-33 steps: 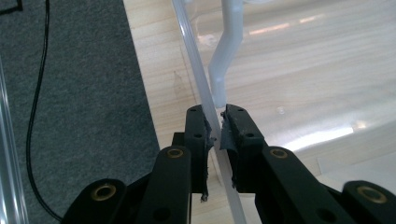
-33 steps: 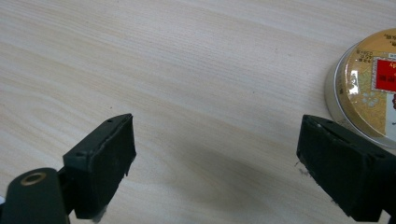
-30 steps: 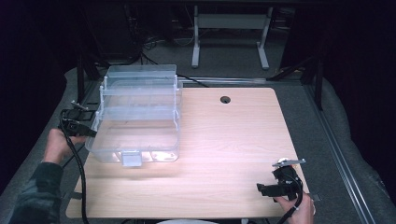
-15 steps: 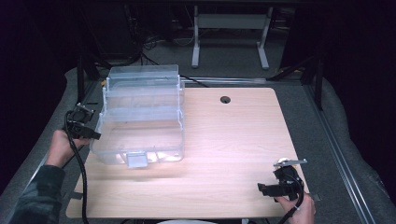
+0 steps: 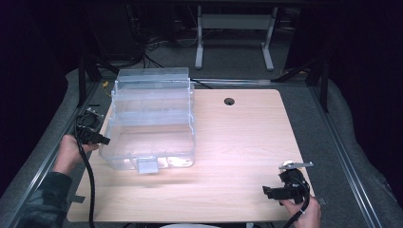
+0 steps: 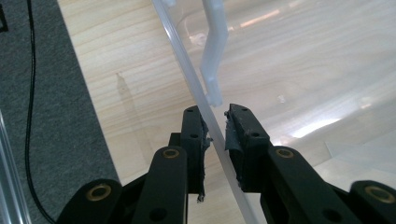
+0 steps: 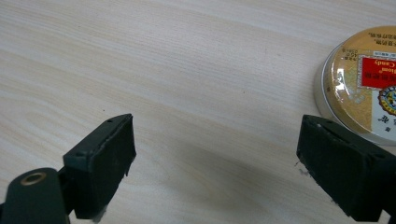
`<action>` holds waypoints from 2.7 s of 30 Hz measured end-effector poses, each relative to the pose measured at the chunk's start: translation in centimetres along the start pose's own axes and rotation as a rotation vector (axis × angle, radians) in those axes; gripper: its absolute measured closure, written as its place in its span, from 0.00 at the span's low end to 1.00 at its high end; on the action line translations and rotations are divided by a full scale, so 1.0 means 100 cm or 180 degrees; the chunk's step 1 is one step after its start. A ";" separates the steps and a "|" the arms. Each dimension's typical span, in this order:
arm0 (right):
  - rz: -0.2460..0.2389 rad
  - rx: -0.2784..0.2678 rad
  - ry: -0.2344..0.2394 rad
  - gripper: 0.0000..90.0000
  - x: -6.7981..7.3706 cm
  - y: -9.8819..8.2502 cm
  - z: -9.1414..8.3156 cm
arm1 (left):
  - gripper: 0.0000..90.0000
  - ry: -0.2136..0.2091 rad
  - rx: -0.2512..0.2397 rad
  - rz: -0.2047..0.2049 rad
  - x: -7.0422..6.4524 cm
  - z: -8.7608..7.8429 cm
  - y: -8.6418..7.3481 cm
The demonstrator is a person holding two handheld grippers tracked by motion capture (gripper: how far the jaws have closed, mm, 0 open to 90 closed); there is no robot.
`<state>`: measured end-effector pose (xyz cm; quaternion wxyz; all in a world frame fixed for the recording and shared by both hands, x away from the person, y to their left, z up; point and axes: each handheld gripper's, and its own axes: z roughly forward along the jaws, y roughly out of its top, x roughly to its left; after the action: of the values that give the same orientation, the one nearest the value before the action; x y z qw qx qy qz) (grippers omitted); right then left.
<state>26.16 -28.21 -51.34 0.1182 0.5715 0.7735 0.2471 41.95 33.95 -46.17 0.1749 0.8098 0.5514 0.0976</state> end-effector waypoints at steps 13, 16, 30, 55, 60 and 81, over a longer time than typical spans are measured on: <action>-0.0006 -0.0026 -0.0027 0.12 0.001 0.000 0.001 | 0.83 0.0018 0.0025 0.0255 -0.037 0.004 0.006; -0.0009 -0.0027 -0.0033 0.12 0.001 0.000 0.001 | 0.83 0.0013 0.0031 0.0286 -0.046 0.005 0.008; -0.0027 -0.0012 -0.0033 0.13 0.002 0.001 0.002 | 0.80 -0.0089 0.0010 0.0484 -0.081 0.012 0.021; -0.0019 -0.0017 -0.0039 0.13 0.001 0.000 0.003 | 0.76 -0.0203 0.0035 0.0777 -0.132 0.018 0.032; -0.0017 -0.0032 -0.0044 0.13 0.001 0.000 0.001 | 0.75 -0.0209 0.0033 0.0816 -0.139 0.019 0.032; -0.0025 -0.0043 -0.0014 0.13 0.000 0.000 0.001 | 0.74 -0.0266 0.0059 0.0952 -0.152 0.017 0.026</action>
<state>26.17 -28.15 -51.40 0.1247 0.5683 0.7738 0.2505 39.13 18.64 -46.15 0.1738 0.8878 0.4178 0.0837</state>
